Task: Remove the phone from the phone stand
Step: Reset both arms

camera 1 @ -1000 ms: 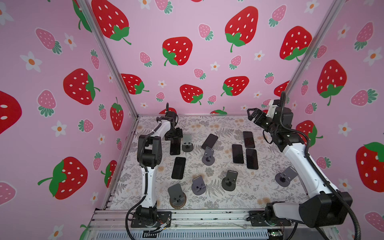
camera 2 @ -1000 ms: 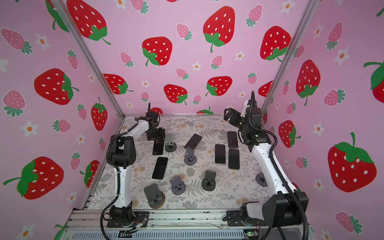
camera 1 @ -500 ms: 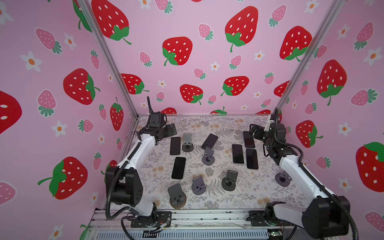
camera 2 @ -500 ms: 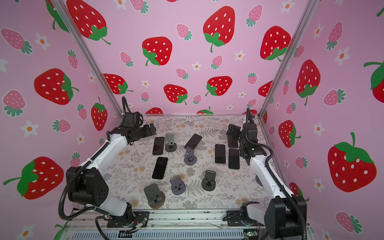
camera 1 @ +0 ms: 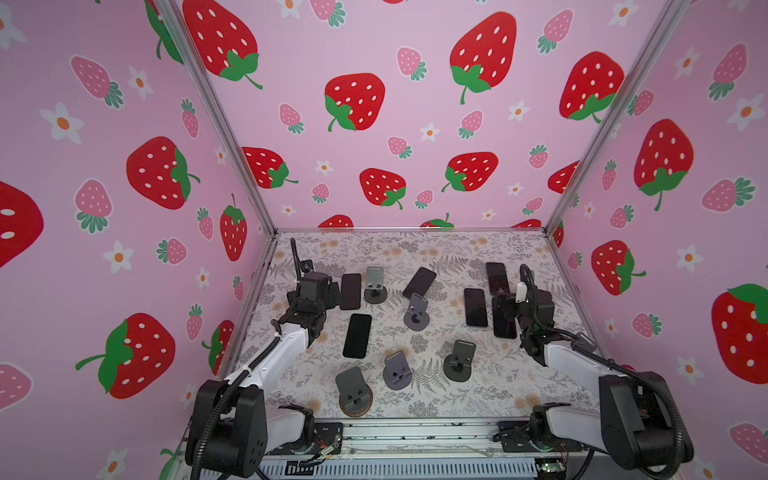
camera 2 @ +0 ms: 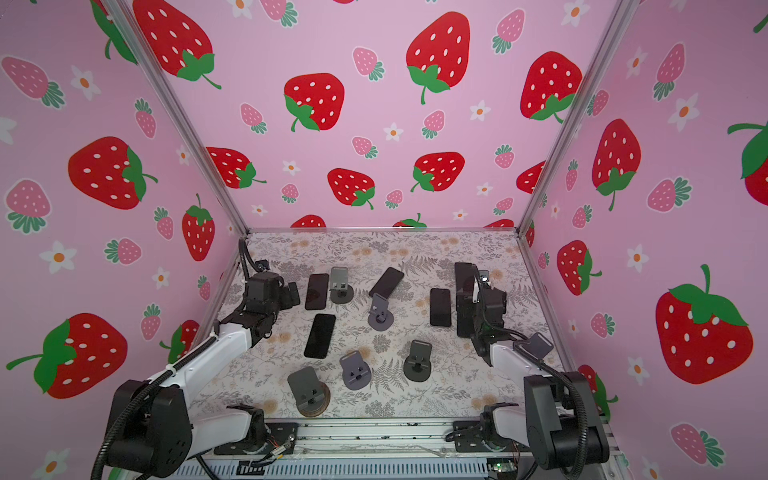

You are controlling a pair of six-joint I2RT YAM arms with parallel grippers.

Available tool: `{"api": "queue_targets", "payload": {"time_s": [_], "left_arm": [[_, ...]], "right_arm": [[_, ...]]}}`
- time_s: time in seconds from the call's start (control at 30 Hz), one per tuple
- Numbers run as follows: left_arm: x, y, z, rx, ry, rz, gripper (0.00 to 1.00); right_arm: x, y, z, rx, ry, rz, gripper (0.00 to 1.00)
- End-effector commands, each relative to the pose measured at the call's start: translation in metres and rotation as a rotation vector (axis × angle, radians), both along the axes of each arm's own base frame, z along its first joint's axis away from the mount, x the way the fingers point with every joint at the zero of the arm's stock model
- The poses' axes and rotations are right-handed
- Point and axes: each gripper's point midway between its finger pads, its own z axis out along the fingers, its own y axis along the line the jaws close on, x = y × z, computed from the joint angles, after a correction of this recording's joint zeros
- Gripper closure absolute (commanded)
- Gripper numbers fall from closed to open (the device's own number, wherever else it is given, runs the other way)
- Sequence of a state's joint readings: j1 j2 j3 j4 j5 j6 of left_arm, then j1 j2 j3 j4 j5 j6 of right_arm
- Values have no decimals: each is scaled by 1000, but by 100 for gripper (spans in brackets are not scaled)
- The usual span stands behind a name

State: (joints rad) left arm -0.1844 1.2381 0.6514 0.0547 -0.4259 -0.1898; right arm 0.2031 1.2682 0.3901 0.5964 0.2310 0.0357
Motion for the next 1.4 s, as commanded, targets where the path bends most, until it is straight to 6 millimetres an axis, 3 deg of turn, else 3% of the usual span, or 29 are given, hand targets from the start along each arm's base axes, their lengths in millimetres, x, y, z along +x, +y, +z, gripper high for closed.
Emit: {"api": "queue_targets", "payload": {"time_s": [0.0,0.1,0.2,0.3,0.33,0.4,0.47,0.53,0.67,1.37], "left_arm": [[6,-2,13,113,-110,-51,1],[12,-12,15,132,-173,-135,1],[16,-7,3,66,-216,-146,1],[19,-5,-4,64,-204,-164,1],[20,-2,-6,67,-207,-155,1],[21,3,-10,62,-224,-141,1],[23,13,-23,29,-223,-110,1],[26,10,-43,4,-221,-141,1],[35,12,-53,9,-181,-131,1],[36,14,-54,-9,-171,-131,1]], "right_arm": [[6,-10,16,-17,-130,-26,0],[3,-19,16,68,-241,-58,0],[14,-10,15,7,-234,8,0],[15,-19,-8,24,-219,-28,0],[14,-20,-1,36,-270,-27,0],[13,-16,-5,29,-224,2,0],[14,-22,-5,36,-234,-33,0],[14,-26,-3,44,-247,-58,0],[14,-26,-4,43,-239,-57,0],[16,-23,-6,35,-221,-48,0]]}}
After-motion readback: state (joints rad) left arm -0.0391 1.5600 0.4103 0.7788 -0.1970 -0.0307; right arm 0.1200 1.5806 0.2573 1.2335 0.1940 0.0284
